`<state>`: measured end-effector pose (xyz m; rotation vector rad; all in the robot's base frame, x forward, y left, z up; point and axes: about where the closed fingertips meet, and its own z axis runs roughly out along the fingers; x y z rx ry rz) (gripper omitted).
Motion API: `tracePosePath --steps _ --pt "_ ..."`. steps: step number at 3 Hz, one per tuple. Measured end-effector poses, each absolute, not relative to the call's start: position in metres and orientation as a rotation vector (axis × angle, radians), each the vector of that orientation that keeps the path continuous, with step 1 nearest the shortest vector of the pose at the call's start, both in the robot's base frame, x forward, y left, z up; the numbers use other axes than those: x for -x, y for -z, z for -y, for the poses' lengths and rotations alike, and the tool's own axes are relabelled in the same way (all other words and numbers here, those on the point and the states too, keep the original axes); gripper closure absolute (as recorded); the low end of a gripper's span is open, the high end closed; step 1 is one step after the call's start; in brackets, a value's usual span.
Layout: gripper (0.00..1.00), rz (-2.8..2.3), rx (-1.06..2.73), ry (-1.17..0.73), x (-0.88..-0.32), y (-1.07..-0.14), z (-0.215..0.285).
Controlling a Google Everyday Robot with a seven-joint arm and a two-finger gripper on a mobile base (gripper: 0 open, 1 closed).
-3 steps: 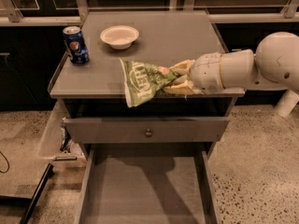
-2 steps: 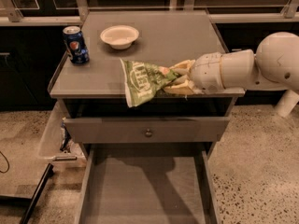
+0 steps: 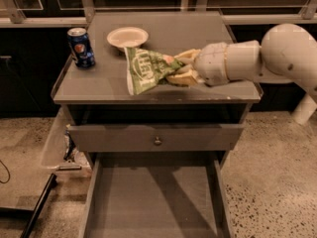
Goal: Pick green jalapeno chip bag from middle drawer and place on counter
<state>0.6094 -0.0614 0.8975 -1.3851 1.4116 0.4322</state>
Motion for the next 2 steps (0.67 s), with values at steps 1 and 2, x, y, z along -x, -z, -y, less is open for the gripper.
tracePosePath --steps 1,2 --pt "1.00 -1.424 1.354 -0.454 -0.650 -0.909 0.051" --pt "1.00 -1.484 1.322 -0.468 -0.680 -0.906 0.047"
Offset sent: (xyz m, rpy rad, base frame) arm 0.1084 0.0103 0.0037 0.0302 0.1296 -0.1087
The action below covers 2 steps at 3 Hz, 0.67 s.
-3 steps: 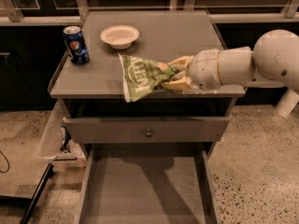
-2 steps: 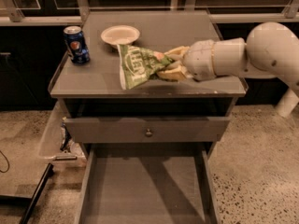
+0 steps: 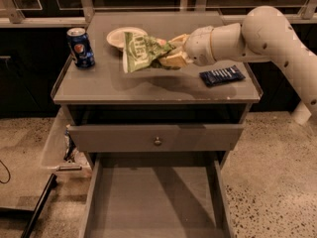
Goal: Pick green jalapeno chip bag from middle drawer and place on counter
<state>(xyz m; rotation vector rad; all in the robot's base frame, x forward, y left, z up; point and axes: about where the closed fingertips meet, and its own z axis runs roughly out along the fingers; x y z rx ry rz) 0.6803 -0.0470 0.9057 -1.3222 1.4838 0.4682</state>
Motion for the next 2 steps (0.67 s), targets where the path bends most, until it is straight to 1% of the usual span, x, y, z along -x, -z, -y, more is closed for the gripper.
tracePosePath --steps 2 --pt "1.00 -1.668 1.227 -0.373 -0.702 -0.887 0.079"
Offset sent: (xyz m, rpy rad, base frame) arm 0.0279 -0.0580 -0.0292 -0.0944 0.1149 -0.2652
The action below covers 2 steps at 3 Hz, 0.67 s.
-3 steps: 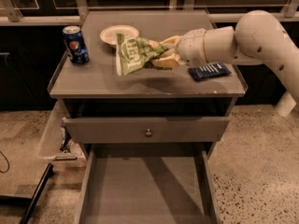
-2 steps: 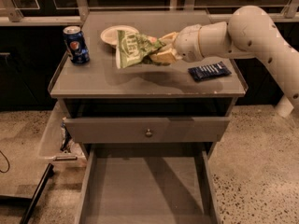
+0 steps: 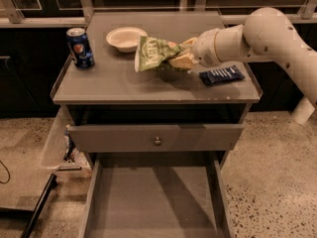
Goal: Pick green jalapeno chip bag from middle drawer and place on counter
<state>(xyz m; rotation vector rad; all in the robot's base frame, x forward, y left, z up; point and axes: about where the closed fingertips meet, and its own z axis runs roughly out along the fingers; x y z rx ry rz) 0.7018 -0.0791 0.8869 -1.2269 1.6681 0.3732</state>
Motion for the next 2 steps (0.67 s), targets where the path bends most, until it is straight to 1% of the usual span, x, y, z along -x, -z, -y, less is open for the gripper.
tracePosePath --steps 1,2 --pt "1.00 -1.716 1.206 -0.354 -0.7063 -0.8775 0.0865" --pt "0.81 -1.717 1.205 -0.355 -0.7064 -0.8772 0.0866"
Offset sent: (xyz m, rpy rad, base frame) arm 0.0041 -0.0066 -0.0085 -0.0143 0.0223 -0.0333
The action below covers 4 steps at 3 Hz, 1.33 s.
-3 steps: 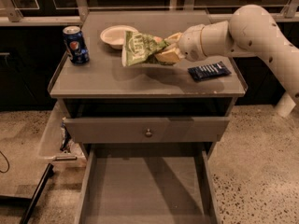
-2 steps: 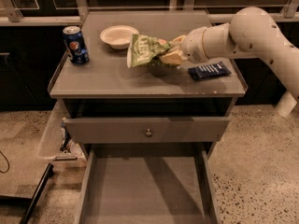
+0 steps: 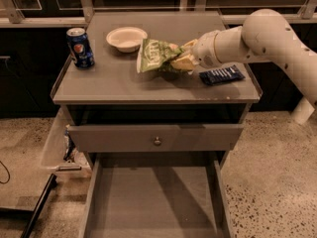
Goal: Pick green jalapeno chip bag from middle drawer and place on counter
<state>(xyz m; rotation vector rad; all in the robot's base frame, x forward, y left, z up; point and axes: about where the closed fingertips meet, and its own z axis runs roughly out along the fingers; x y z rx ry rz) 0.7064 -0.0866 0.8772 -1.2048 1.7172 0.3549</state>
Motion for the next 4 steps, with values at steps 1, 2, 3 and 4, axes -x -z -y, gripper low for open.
tracePosePath --steps 1,2,3,4 --pt "0.58 -1.717 1.205 -0.355 -0.7064 -0.8771 0.0866" --pt "0.35 -1.717 1.205 -0.355 -0.7064 -0.8771 0.0866" --pt "0.12 -1.717 1.205 -0.355 -0.7064 -0.8771 0.0865" --pt "0.00 -1.717 1.205 -0.355 -0.7064 -0.8771 0.0865"
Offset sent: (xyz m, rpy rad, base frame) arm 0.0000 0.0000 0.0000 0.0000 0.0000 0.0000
